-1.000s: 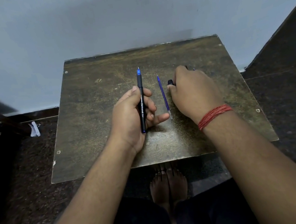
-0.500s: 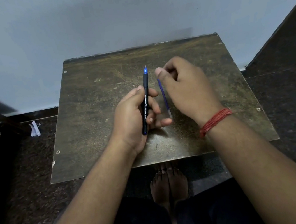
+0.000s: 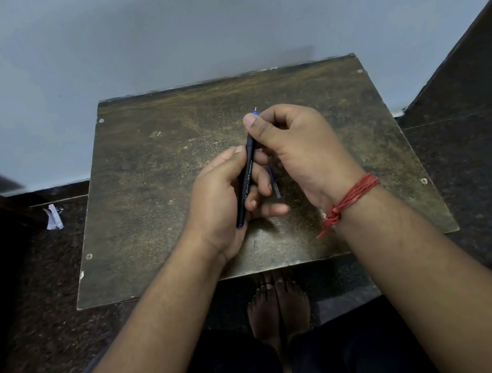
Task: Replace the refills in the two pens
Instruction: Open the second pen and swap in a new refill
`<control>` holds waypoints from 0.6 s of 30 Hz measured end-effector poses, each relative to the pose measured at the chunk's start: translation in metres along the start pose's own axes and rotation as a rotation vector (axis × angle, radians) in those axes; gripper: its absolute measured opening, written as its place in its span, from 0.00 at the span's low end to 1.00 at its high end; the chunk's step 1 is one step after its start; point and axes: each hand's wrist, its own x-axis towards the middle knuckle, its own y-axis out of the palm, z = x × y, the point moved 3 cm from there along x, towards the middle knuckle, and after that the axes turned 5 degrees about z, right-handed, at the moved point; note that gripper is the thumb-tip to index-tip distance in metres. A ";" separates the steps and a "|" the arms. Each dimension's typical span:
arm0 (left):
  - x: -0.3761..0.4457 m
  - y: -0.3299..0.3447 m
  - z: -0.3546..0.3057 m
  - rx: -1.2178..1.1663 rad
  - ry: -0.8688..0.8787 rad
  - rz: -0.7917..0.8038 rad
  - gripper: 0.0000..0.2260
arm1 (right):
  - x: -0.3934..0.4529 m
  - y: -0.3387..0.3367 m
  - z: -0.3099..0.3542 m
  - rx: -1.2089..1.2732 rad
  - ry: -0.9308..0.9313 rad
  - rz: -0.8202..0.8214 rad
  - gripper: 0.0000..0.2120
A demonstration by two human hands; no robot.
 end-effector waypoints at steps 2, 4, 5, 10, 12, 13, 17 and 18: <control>0.000 0.001 0.000 0.009 -0.007 -0.010 0.13 | 0.001 -0.001 0.000 0.012 -0.008 -0.004 0.11; -0.001 0.002 0.000 0.015 -0.012 -0.011 0.13 | 0.002 -0.001 -0.001 -0.006 -0.023 -0.011 0.11; -0.001 0.002 -0.001 0.014 -0.015 -0.010 0.13 | 0.002 -0.002 -0.001 -0.009 -0.031 -0.011 0.11; -0.002 0.004 -0.002 -0.007 -0.016 -0.005 0.14 | 0.004 -0.004 0.000 -0.008 -0.055 0.027 0.09; -0.002 0.004 -0.002 -0.016 -0.013 0.005 0.15 | 0.004 -0.004 0.001 0.008 -0.056 0.048 0.09; -0.003 0.004 -0.002 -0.019 -0.011 0.012 0.15 | 0.004 -0.004 0.001 0.020 -0.049 0.058 0.09; -0.003 0.003 -0.003 -0.040 -0.008 0.029 0.15 | 0.004 -0.003 0.001 0.088 -0.039 0.106 0.09; -0.003 0.003 -0.003 -0.051 -0.009 0.033 0.15 | 0.003 -0.002 0.002 0.106 -0.037 0.116 0.09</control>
